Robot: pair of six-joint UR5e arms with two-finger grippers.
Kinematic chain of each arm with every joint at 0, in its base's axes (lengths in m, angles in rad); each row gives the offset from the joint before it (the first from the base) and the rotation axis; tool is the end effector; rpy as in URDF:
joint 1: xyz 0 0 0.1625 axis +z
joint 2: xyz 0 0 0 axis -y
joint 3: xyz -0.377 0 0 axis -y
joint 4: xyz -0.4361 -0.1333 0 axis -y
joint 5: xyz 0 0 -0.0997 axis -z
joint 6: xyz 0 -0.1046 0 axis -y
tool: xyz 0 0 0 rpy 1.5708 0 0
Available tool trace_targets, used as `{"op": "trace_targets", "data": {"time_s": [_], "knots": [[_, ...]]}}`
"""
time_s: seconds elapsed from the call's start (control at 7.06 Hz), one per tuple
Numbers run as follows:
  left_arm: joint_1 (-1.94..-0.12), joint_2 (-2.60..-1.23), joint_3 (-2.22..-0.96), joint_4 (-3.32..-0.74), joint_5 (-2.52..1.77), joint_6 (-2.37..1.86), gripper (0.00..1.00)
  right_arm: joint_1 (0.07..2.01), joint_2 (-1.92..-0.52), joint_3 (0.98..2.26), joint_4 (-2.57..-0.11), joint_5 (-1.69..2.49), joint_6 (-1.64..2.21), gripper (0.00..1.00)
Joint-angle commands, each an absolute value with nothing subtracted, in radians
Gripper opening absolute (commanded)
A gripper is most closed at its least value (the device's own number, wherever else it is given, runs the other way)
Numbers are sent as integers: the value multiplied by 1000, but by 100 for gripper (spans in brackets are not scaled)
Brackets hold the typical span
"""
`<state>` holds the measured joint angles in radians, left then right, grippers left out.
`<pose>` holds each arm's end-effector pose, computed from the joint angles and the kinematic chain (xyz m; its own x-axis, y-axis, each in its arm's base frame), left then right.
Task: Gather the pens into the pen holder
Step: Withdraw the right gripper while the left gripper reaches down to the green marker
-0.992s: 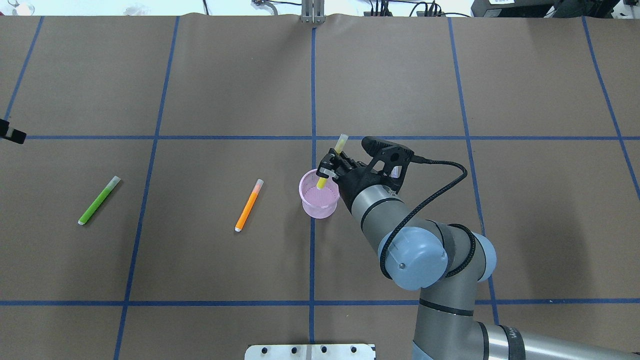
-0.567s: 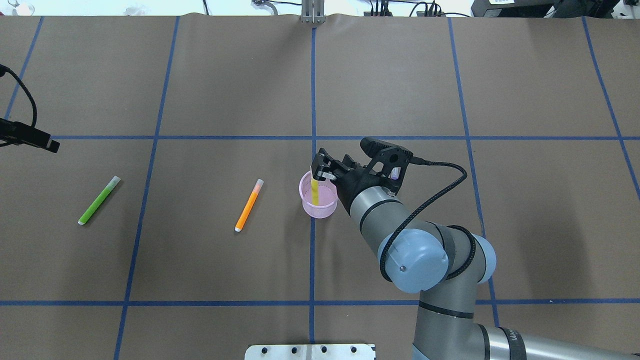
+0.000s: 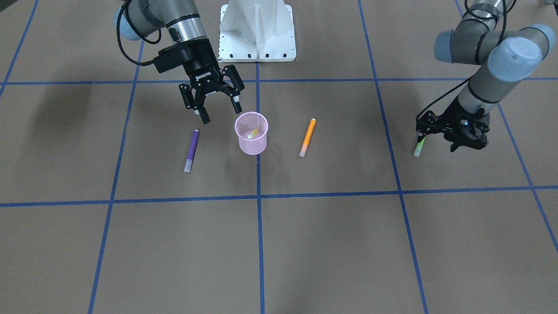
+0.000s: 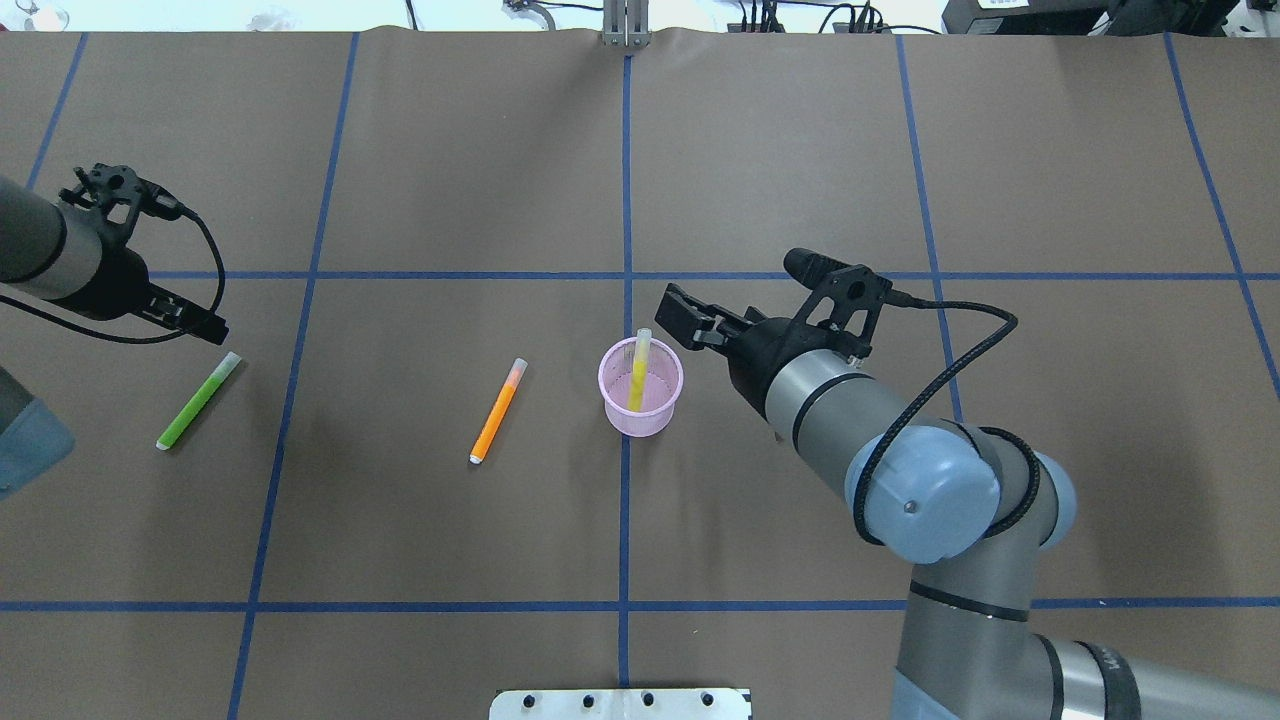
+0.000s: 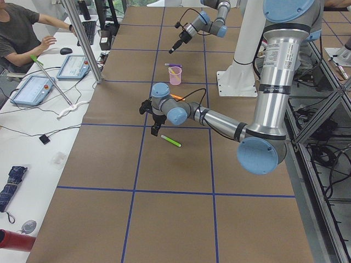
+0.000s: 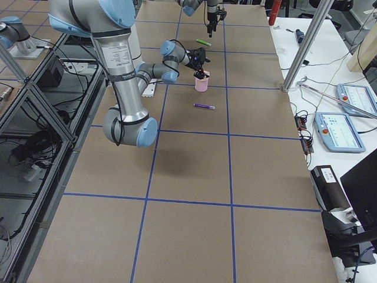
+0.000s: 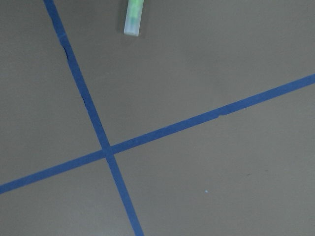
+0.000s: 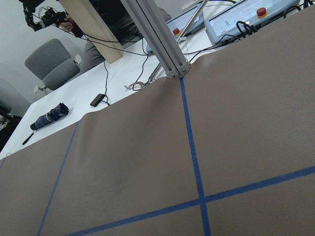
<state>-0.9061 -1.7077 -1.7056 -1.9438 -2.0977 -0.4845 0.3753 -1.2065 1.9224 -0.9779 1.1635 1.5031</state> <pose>0.3100 -0.5264 0.4313 0.6667 0.3893 -0.6356 -0.2062 0.9158 0.3446 -0.4774 -0.3759 0.1571 0.2873 0.0464 0.9567 -0.6747 0.7188 0.1677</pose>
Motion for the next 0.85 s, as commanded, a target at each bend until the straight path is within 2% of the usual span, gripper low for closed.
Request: {"op": "trace_targets", "data": {"time_s": [0.0,0.28,0.71], "knots": [[-891,-1750,-1605,-1922,-2126,-362,91,554,-1293,1939,-977,1471,1503,99],[-885,-1851,-1627,-1669,-2132,-354,90,595,-1344,1928,-977,1508,1502,99],[-884,-1839,-1621,-1614,-2132,-304,83,684,-1426,1933,-976,1610,1491,99]]}}
